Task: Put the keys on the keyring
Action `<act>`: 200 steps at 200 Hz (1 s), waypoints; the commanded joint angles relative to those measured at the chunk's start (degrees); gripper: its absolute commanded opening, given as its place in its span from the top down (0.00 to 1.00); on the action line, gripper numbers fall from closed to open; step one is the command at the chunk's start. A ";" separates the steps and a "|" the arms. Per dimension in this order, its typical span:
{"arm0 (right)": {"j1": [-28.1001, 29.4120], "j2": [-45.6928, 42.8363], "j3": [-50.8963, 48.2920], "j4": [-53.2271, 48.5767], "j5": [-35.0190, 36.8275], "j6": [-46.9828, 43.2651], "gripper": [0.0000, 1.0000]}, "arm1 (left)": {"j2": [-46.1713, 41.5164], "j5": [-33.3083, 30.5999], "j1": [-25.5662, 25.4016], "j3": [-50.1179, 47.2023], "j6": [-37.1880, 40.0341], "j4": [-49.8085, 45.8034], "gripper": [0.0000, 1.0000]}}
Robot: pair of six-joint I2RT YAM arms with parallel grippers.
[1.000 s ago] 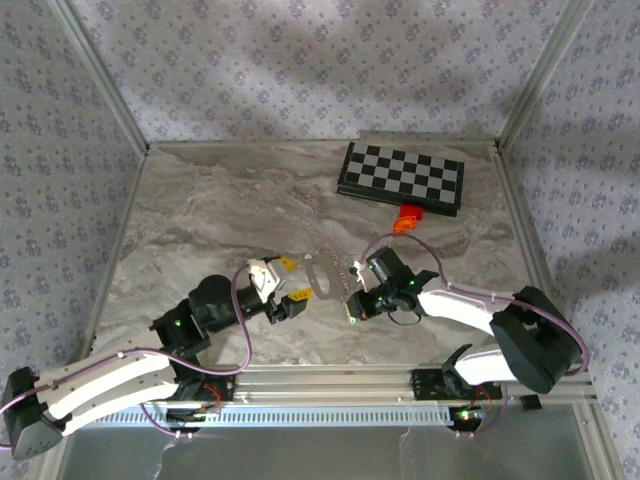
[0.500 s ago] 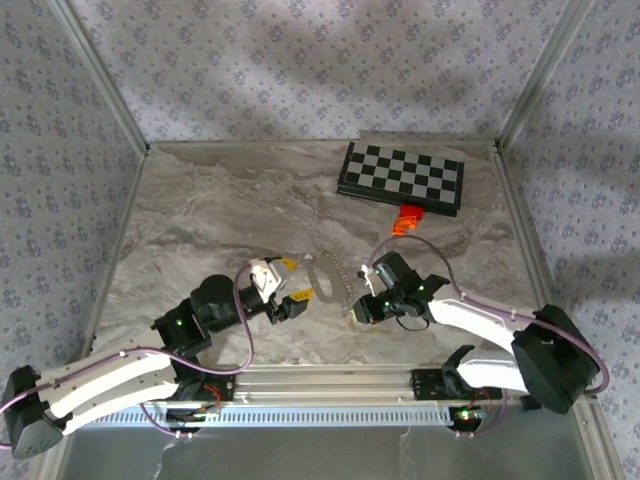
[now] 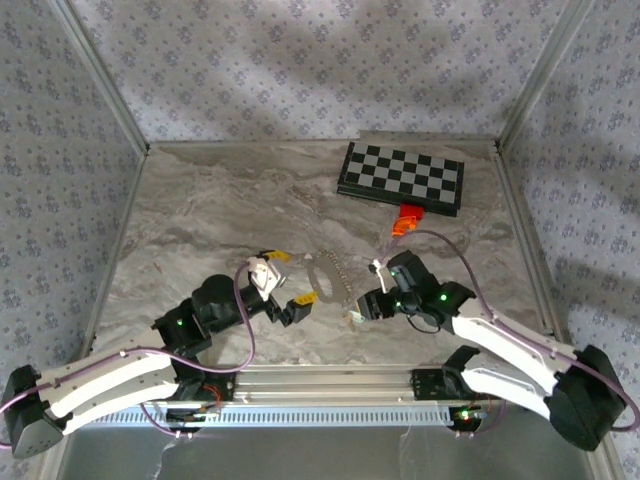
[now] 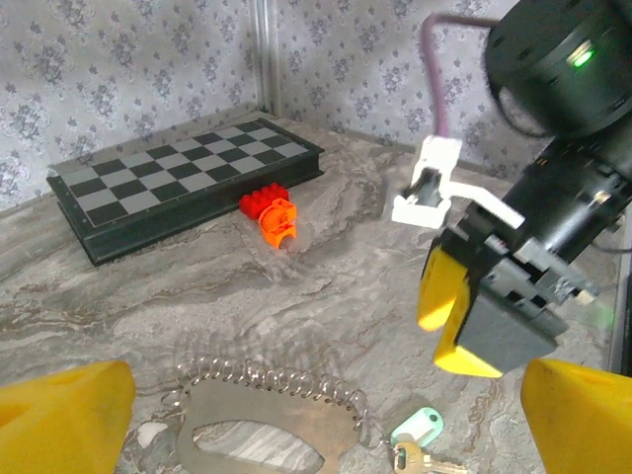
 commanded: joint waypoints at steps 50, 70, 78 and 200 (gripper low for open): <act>-2.06 -13.16 -0.71 -1.47 8.73 -4.26 0.00 | -1.46 -12.66 0.01 2.35 -3.03 -7.68 0.00; -3.37 -14.05 -1.09 -1.00 9.59 -4.84 0.00 | -2.04 -21.02 0.64 2.84 -4.72 -12.21 0.00; -3.81 -14.23 -1.37 -0.48 10.04 -4.76 0.00 | -2.53 -23.29 1.16 2.83 -5.52 -13.64 0.00; -11.49 -25.25 -4.18 -0.93 27.52 -3.39 0.00 | -15.63 -43.03 6.92 -3.30 -15.84 -28.78 0.00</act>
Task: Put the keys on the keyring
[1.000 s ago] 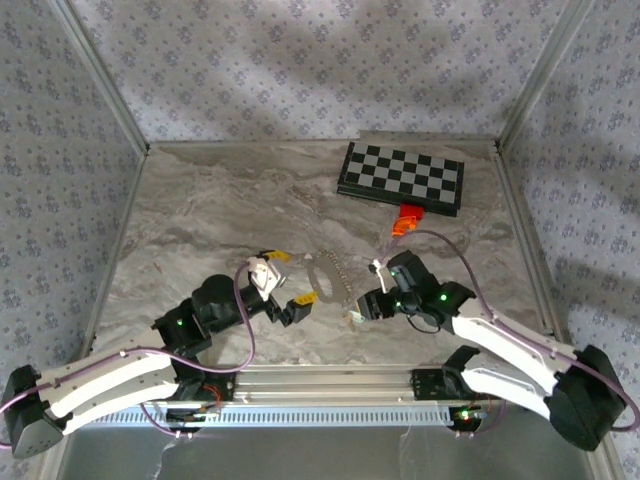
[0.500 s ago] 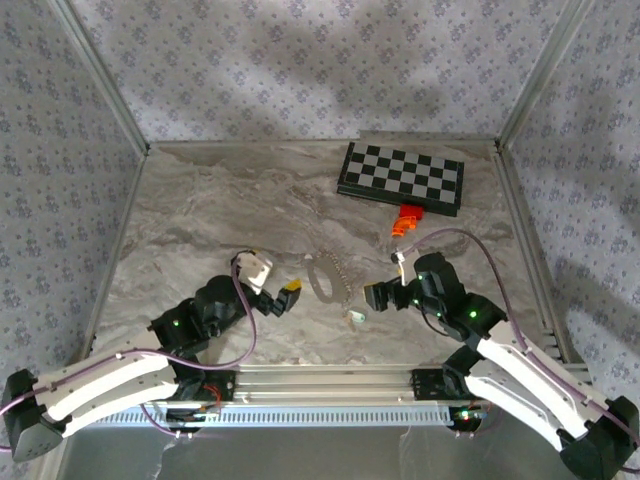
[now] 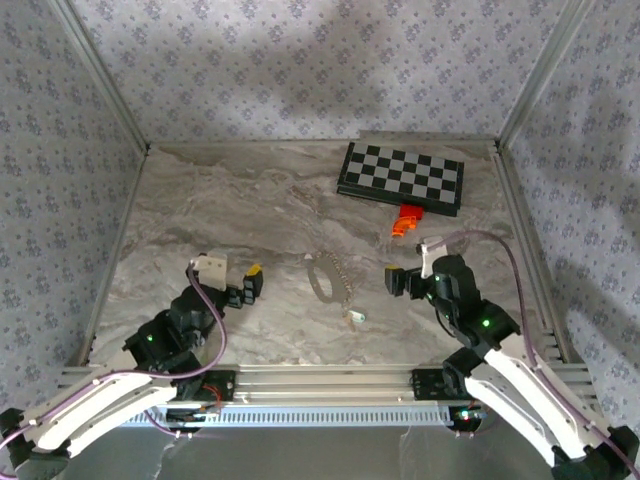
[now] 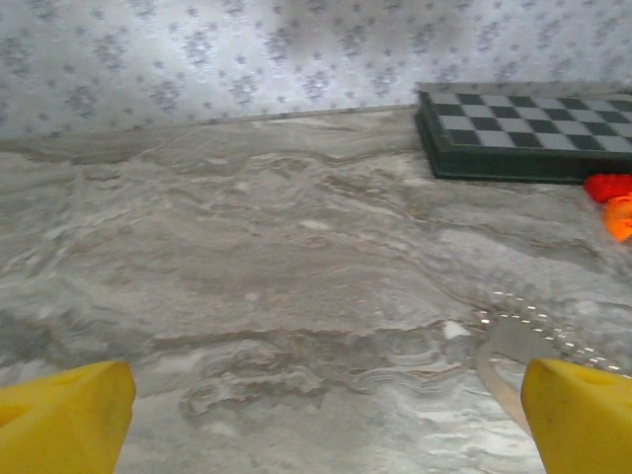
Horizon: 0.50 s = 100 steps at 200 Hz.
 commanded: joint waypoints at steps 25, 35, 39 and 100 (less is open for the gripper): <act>-2.74 -6.69 -3.94 0.71 11.13 0.44 0.00 | 1.63 -10.98 2.27 0.01 -6.71 -7.26 0.00; -3.16 -7.70 -4.86 1.74 12.45 0.24 0.00 | 2.43 -11.33 2.82 0.22 -6.93 -7.24 0.00; -3.27 -7.99 -5.24 2.42 12.66 -0.19 0.00 | 2.79 -11.65 2.96 0.24 -7.03 -7.27 0.00; -5.30 -9.89 -10.36 9.68 13.72 -6.54 0.00 | 3.88 -11.77 4.99 -3.19 -2.14 0.23 0.00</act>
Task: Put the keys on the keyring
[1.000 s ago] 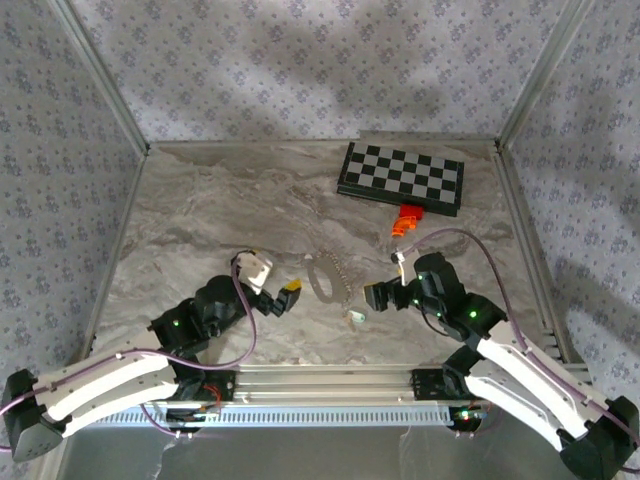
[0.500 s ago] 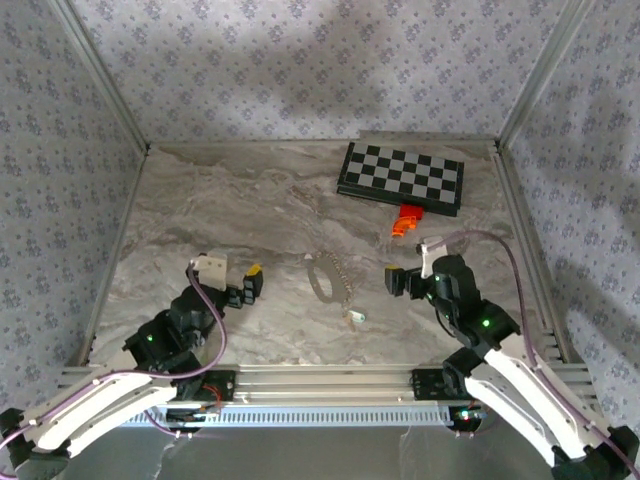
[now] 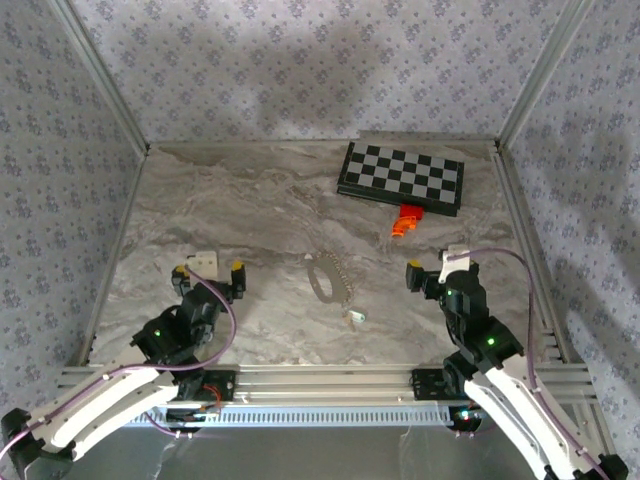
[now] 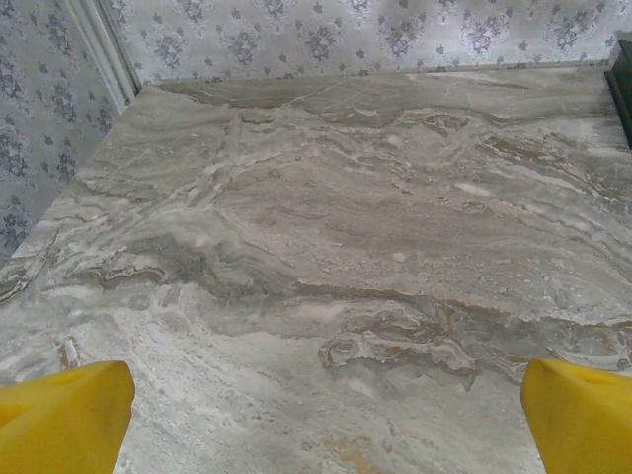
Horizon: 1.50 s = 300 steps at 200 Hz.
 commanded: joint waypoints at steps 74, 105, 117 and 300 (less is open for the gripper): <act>-3.34 -1.41 -6.87 10.93 0.90 -10.51 0.00 | -2.09 2.71 6.96 -6.79 14.52 20.37 0.00; -4.52 -1.45 -9.22 12.90 -0.62 -12.40 0.00 | 0.71 1.80 10.30 -5.33 20.60 18.44 0.00; -4.96 -1.45 -9.93 13.40 -1.03 -12.70 0.00 | 2.62 1.61 11.65 -5.71 21.08 19.01 0.00; -15.24 22.54 -12.15 40.21 -5.67 -11.44 0.00 | 24.68 19.08 35.47 -9.86 19.71 44.61 0.00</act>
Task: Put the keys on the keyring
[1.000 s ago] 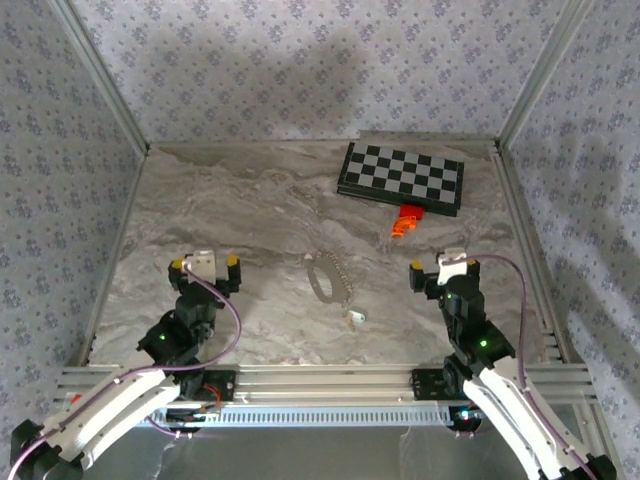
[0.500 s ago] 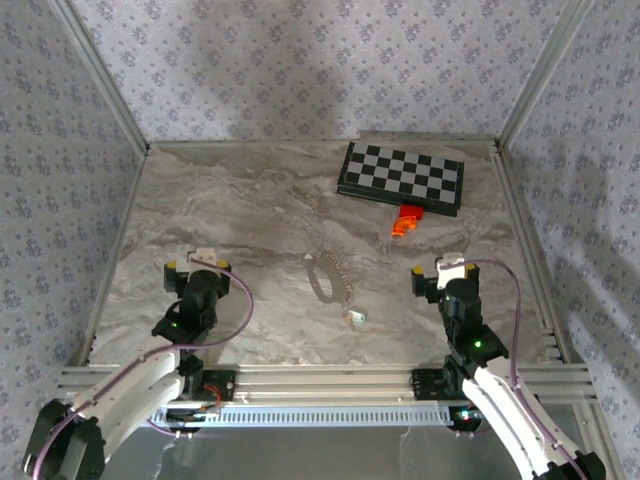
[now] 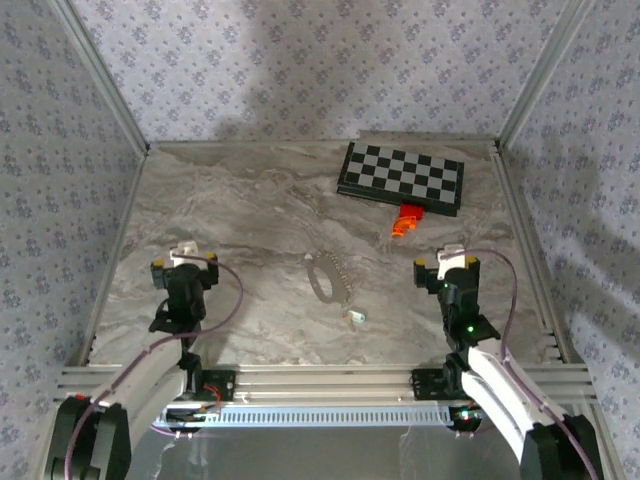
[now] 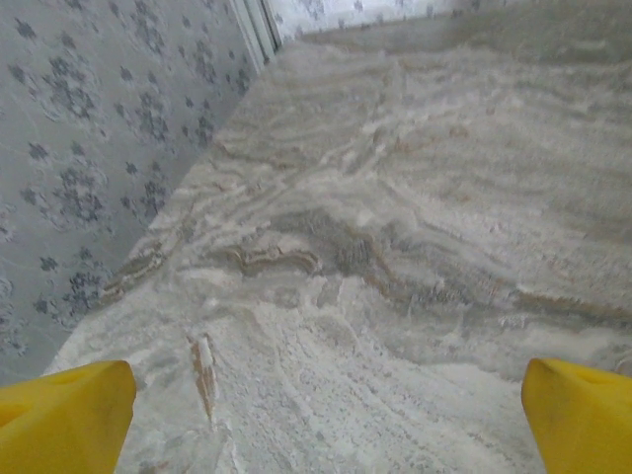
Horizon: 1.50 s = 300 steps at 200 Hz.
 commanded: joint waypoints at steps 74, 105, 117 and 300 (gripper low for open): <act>-7.75 24.52 6.36 20.85 -6.38 0.37 0.00 | 25.34 5.49 2.68 10.64 1.26 17.55 0.00; -9.94 30.30 8.59 24.51 -7.29 -0.02 0.00 | 29.50 6.24 3.36 12.45 1.97 20.70 0.00; -10.27 32.32 9.21 26.51 -7.22 -0.40 0.00 | 30.75 6.66 3.86 12.84 1.97 21.95 0.00; -14.33 48.60 14.51 35.36 -11.27 2.04 0.00 | 41.32 15.72 11.91 14.25 -3.61 29.64 0.00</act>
